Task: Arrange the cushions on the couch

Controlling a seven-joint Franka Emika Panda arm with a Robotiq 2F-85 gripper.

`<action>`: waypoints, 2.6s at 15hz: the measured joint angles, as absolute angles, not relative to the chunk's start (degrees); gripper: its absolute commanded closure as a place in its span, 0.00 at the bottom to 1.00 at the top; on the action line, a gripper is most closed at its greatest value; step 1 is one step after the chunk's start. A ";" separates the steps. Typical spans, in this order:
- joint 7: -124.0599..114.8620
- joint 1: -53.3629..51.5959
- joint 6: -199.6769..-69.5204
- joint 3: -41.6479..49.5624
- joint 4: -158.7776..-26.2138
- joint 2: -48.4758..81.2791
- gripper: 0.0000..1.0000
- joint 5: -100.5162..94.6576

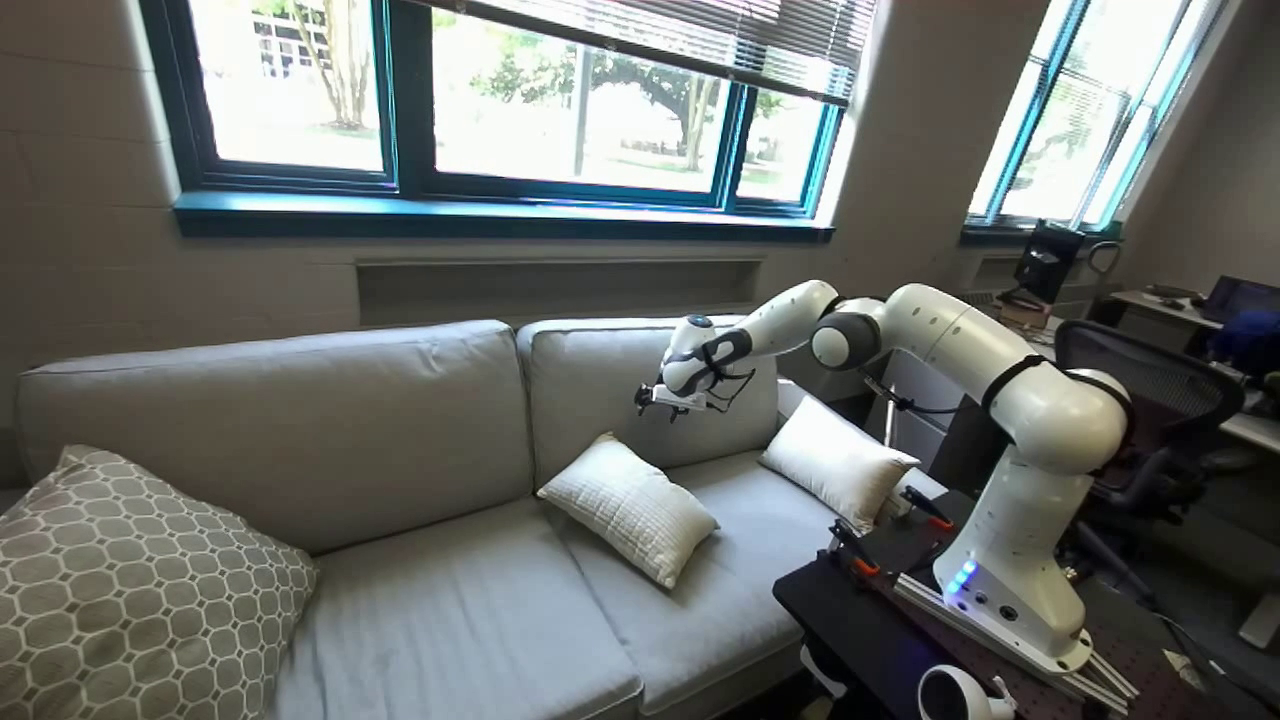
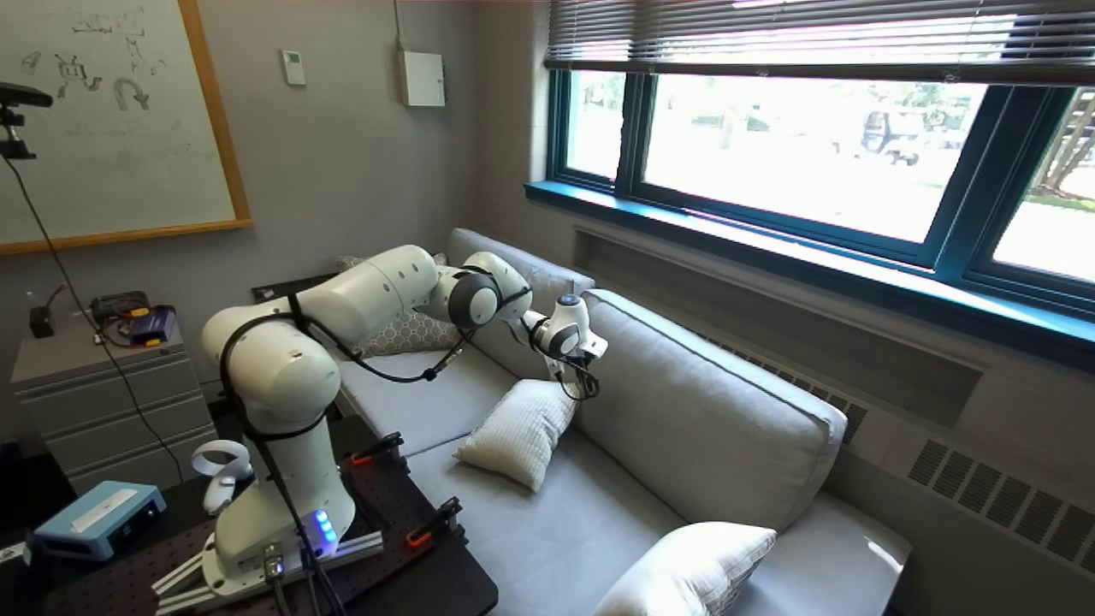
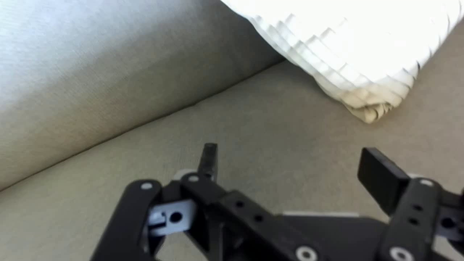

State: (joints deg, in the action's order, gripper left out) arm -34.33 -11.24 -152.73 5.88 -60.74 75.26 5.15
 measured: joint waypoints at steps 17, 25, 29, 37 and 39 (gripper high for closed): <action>-9.73 -8.22 -142.54 -0.46 -48.54 85.85 0.00 3.37; -8.50 -8.47 -139.07 -0.60 -51.19 85.92 0.00 3.09; -4.94 -7.23 -139.48 -2.50 -54.42 85.92 0.00 3.31; 14.15 4.64 -155.75 -15.26 -64.57 85.92 0.00 8.00; 21.76 6.84 -156.17 -17.30 -66.04 85.90 0.00 12.21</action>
State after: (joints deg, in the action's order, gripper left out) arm 21.76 6.84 -156.17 -17.30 -66.04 85.90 12.21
